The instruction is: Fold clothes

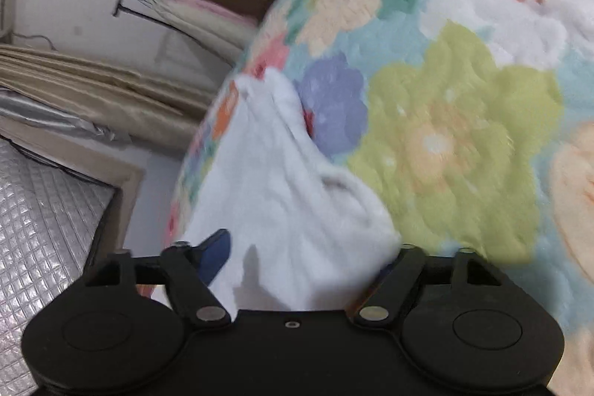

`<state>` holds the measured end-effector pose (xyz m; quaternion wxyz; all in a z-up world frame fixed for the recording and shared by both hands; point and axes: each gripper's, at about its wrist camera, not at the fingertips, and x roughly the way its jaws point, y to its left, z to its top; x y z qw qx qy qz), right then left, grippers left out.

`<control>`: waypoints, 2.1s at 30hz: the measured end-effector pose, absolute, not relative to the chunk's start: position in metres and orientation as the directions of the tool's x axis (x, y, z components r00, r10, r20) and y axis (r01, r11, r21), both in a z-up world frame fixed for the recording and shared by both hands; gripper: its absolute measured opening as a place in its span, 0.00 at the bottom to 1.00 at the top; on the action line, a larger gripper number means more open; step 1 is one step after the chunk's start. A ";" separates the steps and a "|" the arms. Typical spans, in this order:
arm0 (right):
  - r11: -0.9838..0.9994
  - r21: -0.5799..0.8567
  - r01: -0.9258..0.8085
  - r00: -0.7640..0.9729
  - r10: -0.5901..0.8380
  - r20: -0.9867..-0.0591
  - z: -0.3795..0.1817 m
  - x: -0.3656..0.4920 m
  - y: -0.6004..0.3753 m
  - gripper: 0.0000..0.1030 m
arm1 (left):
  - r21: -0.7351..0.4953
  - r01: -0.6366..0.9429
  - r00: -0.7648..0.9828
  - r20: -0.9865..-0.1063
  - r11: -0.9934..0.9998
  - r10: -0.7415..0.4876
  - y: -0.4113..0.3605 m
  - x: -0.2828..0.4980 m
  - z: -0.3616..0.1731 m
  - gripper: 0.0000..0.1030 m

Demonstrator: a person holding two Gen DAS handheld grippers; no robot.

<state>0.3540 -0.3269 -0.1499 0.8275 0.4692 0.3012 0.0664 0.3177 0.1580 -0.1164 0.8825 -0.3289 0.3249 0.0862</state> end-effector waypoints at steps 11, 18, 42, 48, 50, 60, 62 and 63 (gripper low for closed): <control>0.564 0.813 0.141 0.794 0.427 -0.434 -0.099 0.306 -0.364 0.07 | -0.432 -0.300 0.820 -0.572 0.850 -0.001 0.136 0.254 -0.059 0.09; 0.634 0.755 0.169 0.739 0.426 -0.523 -0.098 0.252 -0.380 0.07 | -0.371 -0.377 0.759 -0.649 0.849 0.053 0.122 0.201 -0.080 0.11; 0.708 0.687 0.162 0.747 0.367 -0.554 -0.087 0.248 -0.380 0.07 | -0.483 -0.478 0.646 -0.759 0.733 -0.079 0.181 0.199 -0.101 0.11; 0.717 0.680 0.155 0.749 0.364 -0.554 -0.082 0.253 -0.377 0.07 | -0.333 -0.439 0.545 -0.837 0.835 -0.048 0.196 0.213 -0.076 0.18; 0.743 0.654 0.140 0.751 0.351 -0.560 -0.078 0.254 -0.373 0.07 | -0.281 -0.421 0.596 -0.802 0.863 0.030 0.194 0.205 -0.062 0.16; 0.767 0.616 0.178 0.742 0.306 -0.597 -0.088 0.265 -0.365 0.08 | -0.351 -0.316 0.733 -0.681 0.881 -0.008 0.182 0.193 -0.044 0.31; 0.774 0.616 0.145 0.757 0.314 -0.573 -0.083 0.264 -0.362 0.09 | -0.356 -0.285 0.736 -0.676 0.890 -0.035 0.176 0.193 -0.046 0.36; 0.765 0.633 0.121 0.769 0.331 -0.547 -0.081 0.262 -0.360 0.09 | -0.366 -0.267 0.732 -0.679 0.891 -0.060 0.173 0.194 -0.048 0.42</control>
